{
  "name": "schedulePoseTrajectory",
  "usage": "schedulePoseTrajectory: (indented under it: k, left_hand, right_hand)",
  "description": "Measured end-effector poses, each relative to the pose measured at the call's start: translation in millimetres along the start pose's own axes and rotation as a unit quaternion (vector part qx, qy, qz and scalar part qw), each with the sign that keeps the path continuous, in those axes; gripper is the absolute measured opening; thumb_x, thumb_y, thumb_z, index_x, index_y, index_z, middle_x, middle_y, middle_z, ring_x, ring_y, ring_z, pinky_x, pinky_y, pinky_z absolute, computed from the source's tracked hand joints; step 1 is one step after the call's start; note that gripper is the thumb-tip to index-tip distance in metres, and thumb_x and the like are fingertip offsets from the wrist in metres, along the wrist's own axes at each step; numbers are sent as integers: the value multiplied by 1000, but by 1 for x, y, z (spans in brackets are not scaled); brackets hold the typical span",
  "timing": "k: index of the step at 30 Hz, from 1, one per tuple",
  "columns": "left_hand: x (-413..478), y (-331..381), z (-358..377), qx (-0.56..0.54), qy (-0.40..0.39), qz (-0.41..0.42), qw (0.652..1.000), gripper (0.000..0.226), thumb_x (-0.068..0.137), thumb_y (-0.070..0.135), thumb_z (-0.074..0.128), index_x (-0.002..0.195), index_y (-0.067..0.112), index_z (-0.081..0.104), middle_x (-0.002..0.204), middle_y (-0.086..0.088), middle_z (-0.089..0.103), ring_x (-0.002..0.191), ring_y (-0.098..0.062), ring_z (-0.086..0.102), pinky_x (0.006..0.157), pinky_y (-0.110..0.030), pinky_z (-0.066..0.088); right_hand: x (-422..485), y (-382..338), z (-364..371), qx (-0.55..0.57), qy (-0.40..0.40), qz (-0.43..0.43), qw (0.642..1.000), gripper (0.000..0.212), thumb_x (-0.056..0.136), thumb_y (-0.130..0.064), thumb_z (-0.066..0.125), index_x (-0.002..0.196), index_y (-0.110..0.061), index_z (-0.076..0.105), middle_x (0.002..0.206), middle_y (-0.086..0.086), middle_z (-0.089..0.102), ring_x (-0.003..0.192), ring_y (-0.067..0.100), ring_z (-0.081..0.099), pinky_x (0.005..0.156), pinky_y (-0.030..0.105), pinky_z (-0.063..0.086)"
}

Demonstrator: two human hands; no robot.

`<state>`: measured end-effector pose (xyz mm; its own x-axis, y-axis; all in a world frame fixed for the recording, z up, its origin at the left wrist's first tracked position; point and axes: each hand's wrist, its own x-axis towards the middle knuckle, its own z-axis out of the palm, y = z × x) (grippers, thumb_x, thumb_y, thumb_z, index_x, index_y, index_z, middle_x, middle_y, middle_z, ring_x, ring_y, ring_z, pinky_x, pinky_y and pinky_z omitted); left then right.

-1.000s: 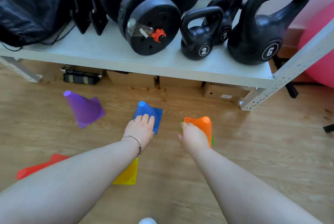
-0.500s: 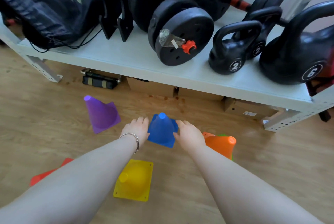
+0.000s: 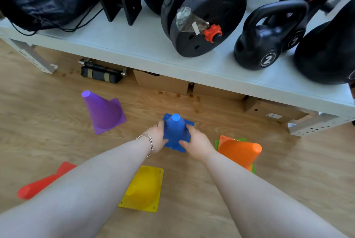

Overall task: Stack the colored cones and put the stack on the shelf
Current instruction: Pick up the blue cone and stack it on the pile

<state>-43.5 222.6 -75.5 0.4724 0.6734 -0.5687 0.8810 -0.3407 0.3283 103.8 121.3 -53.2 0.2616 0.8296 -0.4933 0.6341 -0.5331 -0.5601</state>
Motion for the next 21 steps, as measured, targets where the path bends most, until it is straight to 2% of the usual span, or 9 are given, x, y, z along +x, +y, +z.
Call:
schedulePoseTrajectory:
  k: [8, 21]
  left_hand:
    - [-8, -2, -2, -45, 10, 10, 999, 63, 89, 24, 59, 141, 8, 27, 143, -16, 46, 130, -31, 48, 107, -41, 41]
    - [-47, 30, -27, -85, 117, 70, 987, 58, 89, 22, 59, 141, 12, 34, 143, -11, 44, 129, -25, 49, 109, -39, 39]
  right_hand:
    - [1, 2, 4, 92, 23, 18, 995, 69, 90, -24, 63, 150, -21, 28, 149, 3, 43, 136, 20, 43, 111, 37, 40]
    - [-32, 1, -39, 120, 98, -38, 987, 63, 91, -24, 61, 147, -27, 35, 148, -4, 45, 134, 15, 44, 111, 33, 39]
